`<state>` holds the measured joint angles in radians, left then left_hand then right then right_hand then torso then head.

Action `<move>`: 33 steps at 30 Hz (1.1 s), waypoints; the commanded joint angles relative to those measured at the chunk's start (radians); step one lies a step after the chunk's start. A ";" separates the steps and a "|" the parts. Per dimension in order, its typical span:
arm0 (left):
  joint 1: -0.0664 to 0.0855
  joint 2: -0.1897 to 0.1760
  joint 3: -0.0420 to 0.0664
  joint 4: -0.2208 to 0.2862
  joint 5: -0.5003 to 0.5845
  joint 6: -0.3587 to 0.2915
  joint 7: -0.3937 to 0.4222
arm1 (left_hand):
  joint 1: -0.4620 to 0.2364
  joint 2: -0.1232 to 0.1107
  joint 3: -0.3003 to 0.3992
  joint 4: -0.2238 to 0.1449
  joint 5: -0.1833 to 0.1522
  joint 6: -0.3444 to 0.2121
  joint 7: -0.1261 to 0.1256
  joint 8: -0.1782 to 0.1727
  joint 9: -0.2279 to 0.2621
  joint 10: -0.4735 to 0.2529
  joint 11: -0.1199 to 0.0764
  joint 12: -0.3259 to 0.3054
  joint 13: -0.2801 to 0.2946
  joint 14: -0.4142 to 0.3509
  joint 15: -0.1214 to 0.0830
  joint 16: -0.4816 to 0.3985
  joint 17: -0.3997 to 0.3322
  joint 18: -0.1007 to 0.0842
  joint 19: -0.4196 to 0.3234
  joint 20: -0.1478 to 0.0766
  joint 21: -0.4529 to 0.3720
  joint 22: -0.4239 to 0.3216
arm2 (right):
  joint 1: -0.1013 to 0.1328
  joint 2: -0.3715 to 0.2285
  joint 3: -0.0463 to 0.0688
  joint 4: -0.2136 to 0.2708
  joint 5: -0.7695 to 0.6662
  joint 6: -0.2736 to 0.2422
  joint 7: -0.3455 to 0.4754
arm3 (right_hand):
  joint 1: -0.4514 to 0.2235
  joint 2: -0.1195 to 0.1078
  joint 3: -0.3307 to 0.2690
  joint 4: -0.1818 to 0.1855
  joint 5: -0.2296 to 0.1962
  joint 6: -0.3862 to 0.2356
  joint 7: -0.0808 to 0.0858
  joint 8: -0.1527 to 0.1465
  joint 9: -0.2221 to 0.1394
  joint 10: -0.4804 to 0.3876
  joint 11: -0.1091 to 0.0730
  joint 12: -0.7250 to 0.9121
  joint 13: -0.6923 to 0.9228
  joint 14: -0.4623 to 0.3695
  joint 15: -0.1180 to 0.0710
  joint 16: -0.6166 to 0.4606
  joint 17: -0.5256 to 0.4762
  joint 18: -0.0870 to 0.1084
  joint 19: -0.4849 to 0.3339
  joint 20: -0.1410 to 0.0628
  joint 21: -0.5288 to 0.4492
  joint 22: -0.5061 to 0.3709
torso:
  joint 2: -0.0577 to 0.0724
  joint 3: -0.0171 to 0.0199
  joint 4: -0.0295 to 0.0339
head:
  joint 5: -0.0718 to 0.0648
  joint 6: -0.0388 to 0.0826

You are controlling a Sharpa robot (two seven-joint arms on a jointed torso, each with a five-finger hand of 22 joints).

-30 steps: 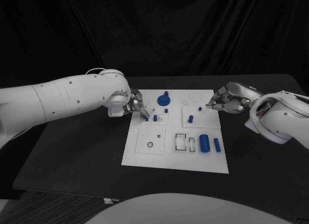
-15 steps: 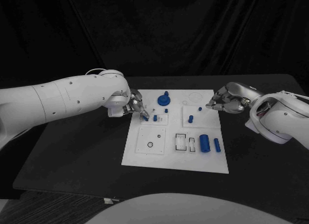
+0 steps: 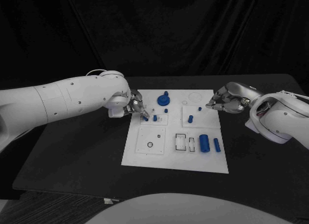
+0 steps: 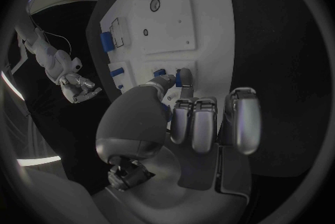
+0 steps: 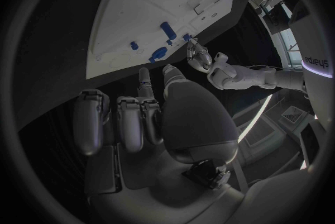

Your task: Assemble the parts on the task board

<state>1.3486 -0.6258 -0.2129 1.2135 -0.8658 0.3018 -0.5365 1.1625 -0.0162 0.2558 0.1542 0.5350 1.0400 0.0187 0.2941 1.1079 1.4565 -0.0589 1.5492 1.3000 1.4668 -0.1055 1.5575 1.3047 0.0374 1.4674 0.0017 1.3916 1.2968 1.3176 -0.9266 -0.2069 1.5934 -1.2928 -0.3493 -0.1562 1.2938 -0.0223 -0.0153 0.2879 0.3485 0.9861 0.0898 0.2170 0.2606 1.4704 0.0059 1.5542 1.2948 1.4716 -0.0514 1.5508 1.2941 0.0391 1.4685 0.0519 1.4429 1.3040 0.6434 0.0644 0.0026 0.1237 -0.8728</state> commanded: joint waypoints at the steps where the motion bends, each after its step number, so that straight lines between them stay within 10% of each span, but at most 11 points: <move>1: -0.003 0.003 0.000 -0.001 0.004 0.002 0.021 | 0.012 -0.011 0.102 -0.020 0.013 0.006 -0.012 -0.007 0.005 0.114 -0.007 0.022 0.271 0.104 -0.010 0.013 0.266 0.008 0.019 -0.004 -0.008 0.191 | -0.002 -0.002 0.001 0.002 -0.002 -0.005 -0.012 | 0.014 0.010 -0.021 -0.004 0.019 0.001 0.002 0.012 0.012 0.100 0.009 0.017 0.276 0.099 0.003 0.020 0.277 -0.004 0.035 0.009 -0.009 0.220 | 0.000 -0.0001 0.0000 | -0.001 0.000; 20: -0.011 0.016 0.000 -0.012 0.004 0.024 0.013 | 0.010 -0.014 0.109 -0.026 -0.002 0.004 -0.010 -0.007 0.006 0.114 -0.005 0.022 0.271 0.104 -0.009 0.013 0.266 0.008 0.018 -0.003 -0.012 0.190 | -0.002 0.002 0.001 -0.002 -0.002 -0.003 -0.012 | 0.016 0.011 -0.023 -0.004 0.019 0.001 0.002 0.012 0.012 0.100 0.009 0.017 0.276 0.099 0.003 0.020 0.277 -0.003 0.034 0.009 -0.010 0.219 | 0.000 0.0000 -0.0001 | 0.001 0.000; 33: -0.021 0.021 0.000 -0.020 0.004 0.029 -0.013 | -0.080 -0.034 0.054 0.002 -0.299 0.011 -0.005 -0.031 -0.010 0.114 0.000 0.022 0.271 0.104 -0.004 0.013 0.266 0.010 0.017 0.002 -0.024 0.190 | -0.004 0.002 0.001 -0.002 -0.002 -0.001 -0.012 | 0.018 0.012 -0.022 -0.005 0.020 0.001 0.002 0.012 0.012 0.100 0.009 0.017 0.276 0.099 0.003 0.020 0.277 -0.003 0.034 0.009 -0.010 0.219 | 0.000 0.0001 0.0005 | 0.000 0.000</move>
<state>1.3333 -0.6071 -0.2112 1.1932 -0.8658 0.3100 -0.5405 1.0906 -0.0468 0.2942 0.1544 0.2447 1.0561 0.0126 0.2864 1.1063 1.4582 -0.0567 1.5492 1.3000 1.4669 -0.1053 1.5575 1.3047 0.0376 1.4674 0.0019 1.3838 1.2968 1.3165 -0.9237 -0.2070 1.5908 -1.2926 -0.3490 -0.1563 1.2939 -0.0222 -0.0154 0.2879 0.3485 0.9861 0.0898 0.2170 0.2606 1.4704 0.0059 1.5542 1.2947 1.4716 -0.0514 1.5508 1.2942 0.0391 1.4685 0.0519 1.4429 1.3040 0.6434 0.0644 0.0025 0.1242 -0.8728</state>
